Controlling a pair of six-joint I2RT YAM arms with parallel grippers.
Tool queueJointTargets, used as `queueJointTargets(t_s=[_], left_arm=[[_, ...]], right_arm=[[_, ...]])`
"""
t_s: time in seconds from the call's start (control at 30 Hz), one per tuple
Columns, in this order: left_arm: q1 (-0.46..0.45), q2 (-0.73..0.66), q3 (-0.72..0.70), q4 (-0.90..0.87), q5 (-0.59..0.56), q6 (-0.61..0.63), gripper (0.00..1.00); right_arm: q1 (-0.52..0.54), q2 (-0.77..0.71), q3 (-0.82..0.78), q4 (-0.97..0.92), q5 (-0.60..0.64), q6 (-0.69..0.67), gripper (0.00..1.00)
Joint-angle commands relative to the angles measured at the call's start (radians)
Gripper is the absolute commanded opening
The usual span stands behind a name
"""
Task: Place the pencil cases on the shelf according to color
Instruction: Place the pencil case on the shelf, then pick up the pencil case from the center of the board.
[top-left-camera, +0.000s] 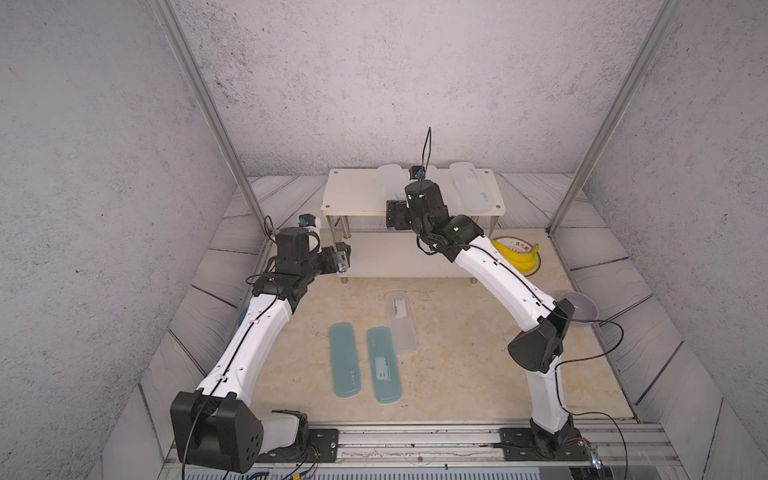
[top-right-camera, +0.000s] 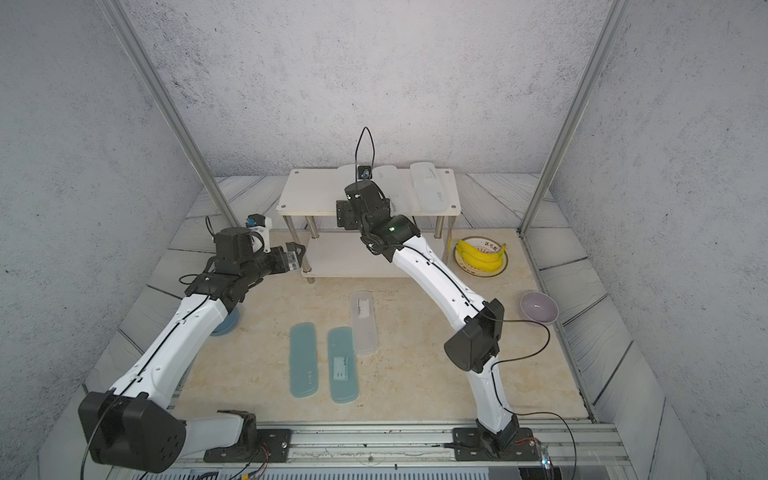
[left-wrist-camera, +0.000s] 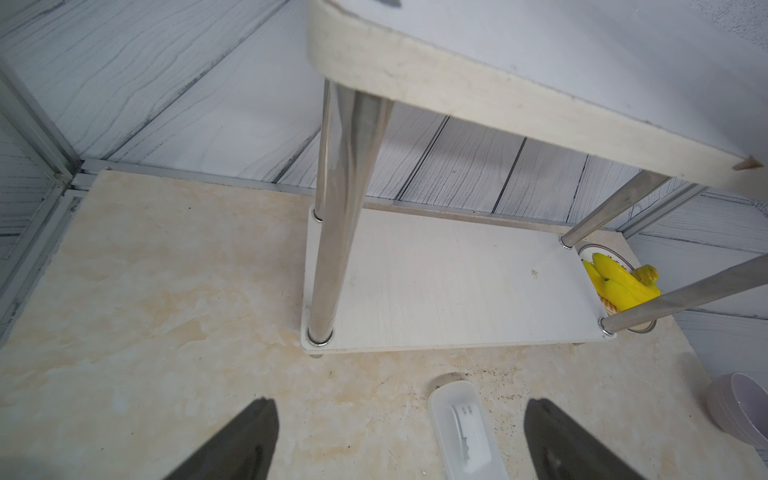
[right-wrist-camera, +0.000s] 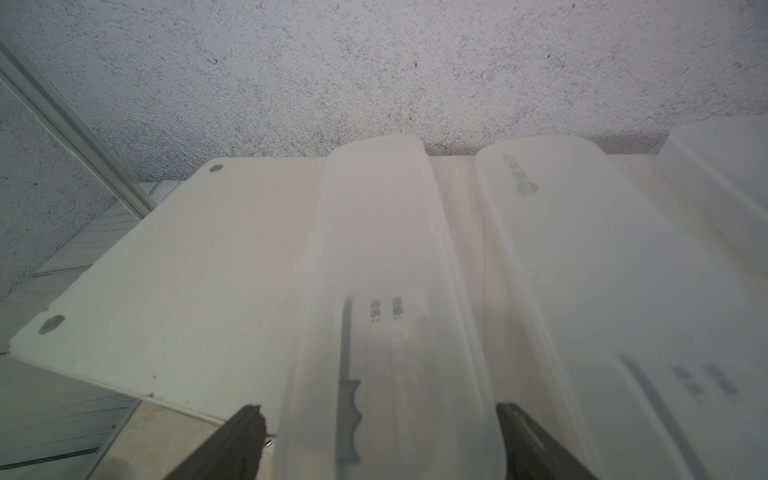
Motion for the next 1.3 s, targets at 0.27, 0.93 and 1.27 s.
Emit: queueJointTargets(t_s=[0.27,0.93,1.27], left_arm=[[0.013,-0.019,-0.025,0.022,0.011,0.001,0.99],[0.010,-0.055,-0.092,0.001,0.075,-0.041,0.98],[-0.010,-0.139,-0.229,0.035,0.046,-0.115,0.99]], right_arm=[[-0.004,-0.116,0.057,0.056,-0.147,-0.032,0.99],[-0.004,-0.622,-0.518,-0.013,-0.182,-0.079,0.90],[0.072,-0.830,-1.040,0.040,-0.192,0.067,0.86]])
